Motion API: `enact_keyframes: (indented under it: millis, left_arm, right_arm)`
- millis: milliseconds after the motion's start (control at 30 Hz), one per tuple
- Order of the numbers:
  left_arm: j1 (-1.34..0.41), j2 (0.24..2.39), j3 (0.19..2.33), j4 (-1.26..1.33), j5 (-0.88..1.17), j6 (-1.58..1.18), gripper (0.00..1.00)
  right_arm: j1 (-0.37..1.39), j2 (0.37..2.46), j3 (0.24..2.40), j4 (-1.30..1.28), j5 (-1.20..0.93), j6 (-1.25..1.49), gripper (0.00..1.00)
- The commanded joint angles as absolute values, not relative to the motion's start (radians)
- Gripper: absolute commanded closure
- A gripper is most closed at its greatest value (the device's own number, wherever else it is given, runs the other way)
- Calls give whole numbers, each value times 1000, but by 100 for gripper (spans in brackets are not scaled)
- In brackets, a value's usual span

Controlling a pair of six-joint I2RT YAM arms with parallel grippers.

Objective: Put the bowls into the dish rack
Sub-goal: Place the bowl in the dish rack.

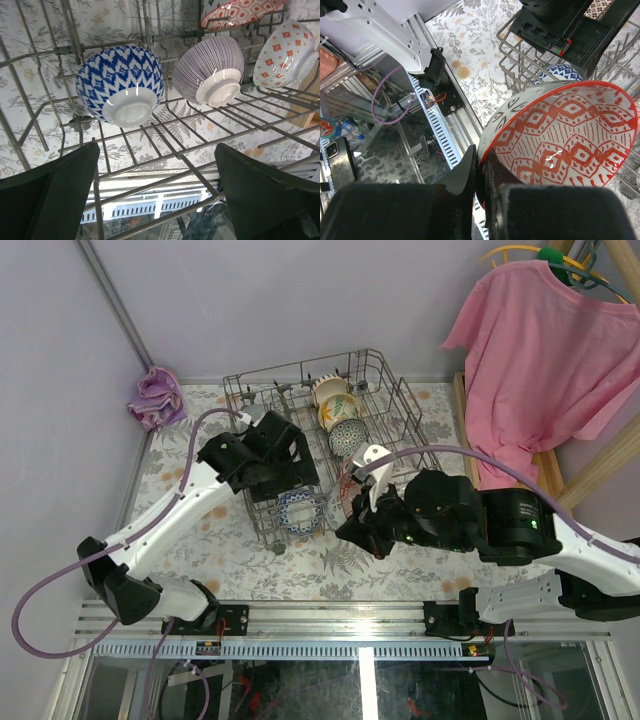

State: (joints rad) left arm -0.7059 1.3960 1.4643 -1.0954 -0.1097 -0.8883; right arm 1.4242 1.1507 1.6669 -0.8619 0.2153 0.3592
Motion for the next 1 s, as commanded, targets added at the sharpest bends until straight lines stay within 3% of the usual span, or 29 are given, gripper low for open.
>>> enact_keyframes:
  millis: [0, 267, 400, 667, 967]
  left_arm:
    - [-708, 1330, 1487, -1127, -214, -937, 0]
    - [-705, 1219, 1520, -1018, -271, -939, 0]
    - [-704, 1148, 1542, -1024, -340, -954, 0]
    - [-705, 960, 1508, -954, -378, -1001, 0]
    - [-704, 929, 1541, -976, -396, -1002, 0]
  right_arm:
    - [1388, 1188, 1739, -775, 165, 355, 100]
    - [868, 1343, 1805, -664, -397, 440, 100]
    - [736, 1480, 1923, -610, -562, 513, 100]
    - [675, 1823, 2181, -540, -809, 659, 100]
    - [679, 1849, 1836, -75, -985, 949, 100]
